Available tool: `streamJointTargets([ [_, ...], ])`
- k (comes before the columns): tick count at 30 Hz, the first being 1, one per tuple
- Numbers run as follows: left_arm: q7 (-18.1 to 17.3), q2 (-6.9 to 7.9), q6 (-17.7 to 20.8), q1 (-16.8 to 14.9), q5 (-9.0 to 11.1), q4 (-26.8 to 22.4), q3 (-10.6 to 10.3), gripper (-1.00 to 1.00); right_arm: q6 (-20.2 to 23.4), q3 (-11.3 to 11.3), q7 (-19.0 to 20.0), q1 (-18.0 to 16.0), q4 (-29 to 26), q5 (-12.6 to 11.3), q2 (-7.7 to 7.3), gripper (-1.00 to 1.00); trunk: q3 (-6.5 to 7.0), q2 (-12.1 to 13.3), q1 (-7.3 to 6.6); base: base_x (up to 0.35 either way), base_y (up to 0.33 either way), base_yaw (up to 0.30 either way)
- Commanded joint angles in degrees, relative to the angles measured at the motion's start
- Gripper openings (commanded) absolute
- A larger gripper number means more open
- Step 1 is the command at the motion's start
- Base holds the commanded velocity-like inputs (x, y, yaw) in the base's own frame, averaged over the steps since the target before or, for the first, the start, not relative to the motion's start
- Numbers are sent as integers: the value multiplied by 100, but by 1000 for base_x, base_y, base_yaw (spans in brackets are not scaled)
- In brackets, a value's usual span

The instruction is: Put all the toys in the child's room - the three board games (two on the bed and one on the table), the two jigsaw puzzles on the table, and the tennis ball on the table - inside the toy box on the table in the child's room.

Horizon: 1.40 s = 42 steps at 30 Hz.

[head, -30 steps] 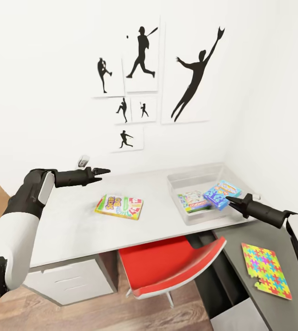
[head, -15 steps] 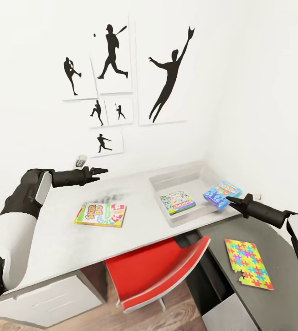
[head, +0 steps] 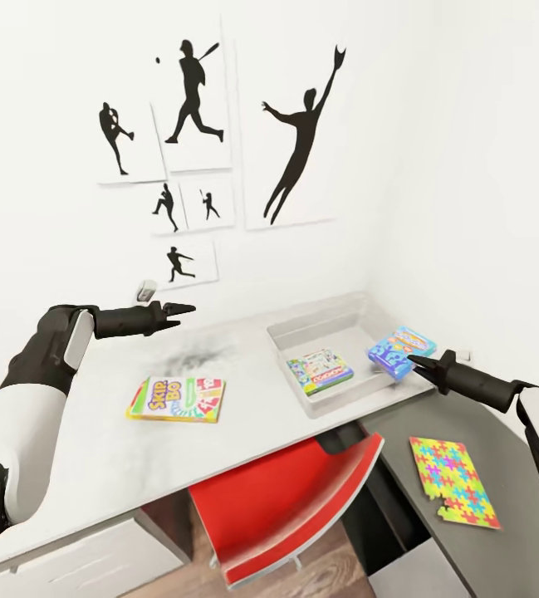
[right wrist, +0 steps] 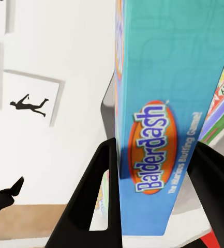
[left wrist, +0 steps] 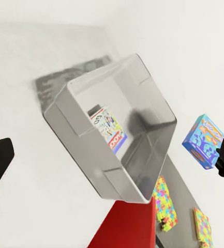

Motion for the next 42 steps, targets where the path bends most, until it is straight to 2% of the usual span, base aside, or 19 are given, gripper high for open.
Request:
streamJointTargets([
  [1,-32,-1,16,-6,-21,2,8,100,25,-12,58,-7,1,51,2,-100,-11,-11,5,189,131,-2],
  [9,-32,-1,16,-6,-16,4,7,100,15,-18,58,-7,1,53,3,-100,-11,-11,5,137,36,0],
  [22,-32,-1,16,-6,-15,-4,9,100,15,-21,58,-7,0,53,3,-100,-11,-11,5,19,0,0],
  [32,-32,7,16,-6,-12,-4,11,100,13,-34,65,-7,1,46,-2,-100,-11,-11,5,154,16,-9],
  [42,-32,0,24,-6,-12,-148,6,100,30,-67,53,-7,-257,-14,-13,-100,8,-11,5,10,73,-207],
])
